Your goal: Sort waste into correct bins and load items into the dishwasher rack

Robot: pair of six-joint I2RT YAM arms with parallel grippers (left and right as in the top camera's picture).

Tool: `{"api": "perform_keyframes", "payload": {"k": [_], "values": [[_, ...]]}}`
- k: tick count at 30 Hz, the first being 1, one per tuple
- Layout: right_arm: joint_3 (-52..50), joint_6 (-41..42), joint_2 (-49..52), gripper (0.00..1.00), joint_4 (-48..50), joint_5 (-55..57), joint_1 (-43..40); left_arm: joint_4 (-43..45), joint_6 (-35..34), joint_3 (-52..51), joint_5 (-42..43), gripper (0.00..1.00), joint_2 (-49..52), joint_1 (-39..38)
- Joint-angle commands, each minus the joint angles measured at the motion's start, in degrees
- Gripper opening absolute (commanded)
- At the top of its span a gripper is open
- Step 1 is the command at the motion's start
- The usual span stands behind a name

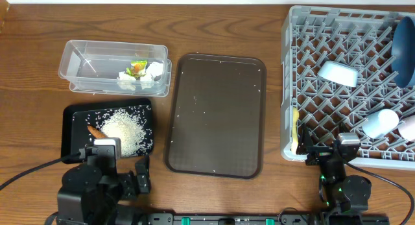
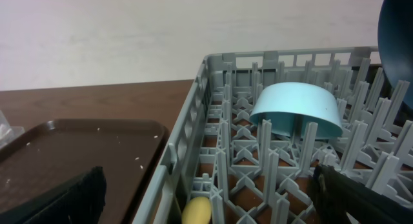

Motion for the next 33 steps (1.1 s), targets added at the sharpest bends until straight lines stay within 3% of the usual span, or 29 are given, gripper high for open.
{"api": "perform_keyframes", "payload": {"k": [1, 19, 29, 33], "values": [[-0.1, -0.8, -0.4, 0.99, -0.2, -0.7, 0.2, 3.8, 0.6, -3.3, -3.0, 0.97, -3.1, 0.2], [-0.1, -0.8, -0.4, 0.99, -0.2, -0.7, 0.2, 49.0, 1.2, -39.3, -3.2, 0.97, -21.3, 2.5], [-0.1, -0.8, -0.4, 0.99, -0.2, -0.7, 0.2, 71.2, 2.0, -50.9, -2.8, 0.96, -24.9, 6.5], [-0.1, -0.8, -0.4, 0.99, -0.2, -0.7, 0.2, 78.3, 5.5, -53.9, -2.7, 0.96, -24.9, 7.0]]}}
